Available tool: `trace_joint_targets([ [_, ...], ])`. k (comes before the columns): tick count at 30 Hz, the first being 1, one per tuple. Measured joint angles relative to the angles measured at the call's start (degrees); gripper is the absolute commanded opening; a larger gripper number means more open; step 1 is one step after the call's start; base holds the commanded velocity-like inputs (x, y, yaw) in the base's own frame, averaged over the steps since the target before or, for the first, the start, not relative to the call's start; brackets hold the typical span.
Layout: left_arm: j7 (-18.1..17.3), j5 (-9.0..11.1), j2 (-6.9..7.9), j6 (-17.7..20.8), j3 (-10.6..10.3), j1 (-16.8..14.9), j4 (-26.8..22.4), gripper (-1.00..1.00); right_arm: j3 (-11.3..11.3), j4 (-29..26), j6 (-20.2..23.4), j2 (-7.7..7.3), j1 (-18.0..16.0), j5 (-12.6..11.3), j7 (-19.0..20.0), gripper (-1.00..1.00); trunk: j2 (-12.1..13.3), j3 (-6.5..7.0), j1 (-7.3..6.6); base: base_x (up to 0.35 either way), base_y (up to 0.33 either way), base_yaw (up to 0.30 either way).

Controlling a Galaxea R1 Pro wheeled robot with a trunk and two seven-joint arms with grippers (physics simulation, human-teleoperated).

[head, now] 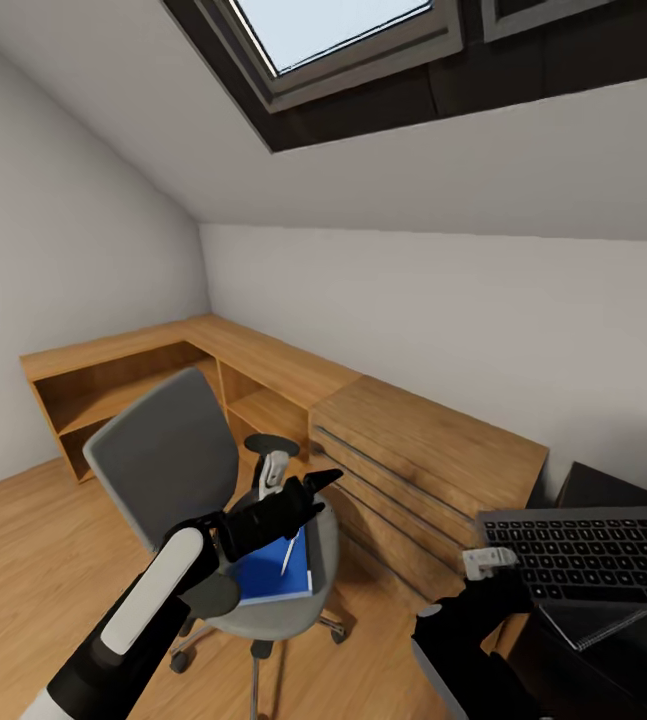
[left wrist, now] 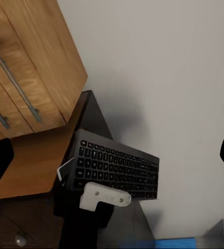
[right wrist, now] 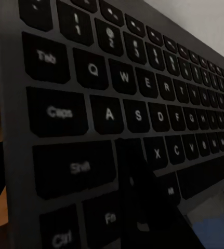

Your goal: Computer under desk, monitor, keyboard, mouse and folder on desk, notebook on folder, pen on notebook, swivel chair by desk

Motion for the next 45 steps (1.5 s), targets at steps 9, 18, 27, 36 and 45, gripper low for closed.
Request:
trace_joint_targets([
  [9, 0.0, -3.1, -0.67, -0.2, -4.1, 0.0, 0.0, 1.00, 0.0, -5.6, -3.1, -2.33, 0.0, -0.4, 1.9, -1.00, 3.6, 1.62, -1.98, 0.000, 0.000, 0.000],
  [18, 0.1, -3.8, -0.73, -0.2, -4.3, 0.0, 0.0, 1.00, -7.4, -12.7, -3.1, -4.57, 0.0, -0.9, 11.9, -1.00, 7.2, 3.24, -3.96, 0.000, 0.000, 0.000],
  [27, 0.1, -3.9, -0.73, -0.2, -4.3, 0.0, 0.1, 1.00, -8.2, -15.8, -0.4, -4.68, 0.0, -0.8, 14.9, -1.00, 10.8, 4.86, -5.93, 0.000, 0.000, 0.000],
  [36, 0.1, -3.9, -0.73, -0.2, -4.3, 0.0, 0.1, 1.00, -7.9, -19.5, 1.3, -4.60, 0.3, -0.4, 14.6, -1.00, 14.1, 6.30, -7.70, 0.000, 0.000, 0.000],
  [45, -0.1, -3.9, -0.73, -0.3, -4.1, 0.0, 0.1, 1.00, -7.6, -19.8, 1.5, -4.34, 0.4, 0.5, 14.4, -1.00, 14.1, 6.30, -7.70, 0.000, 0.000, 0.000],
])
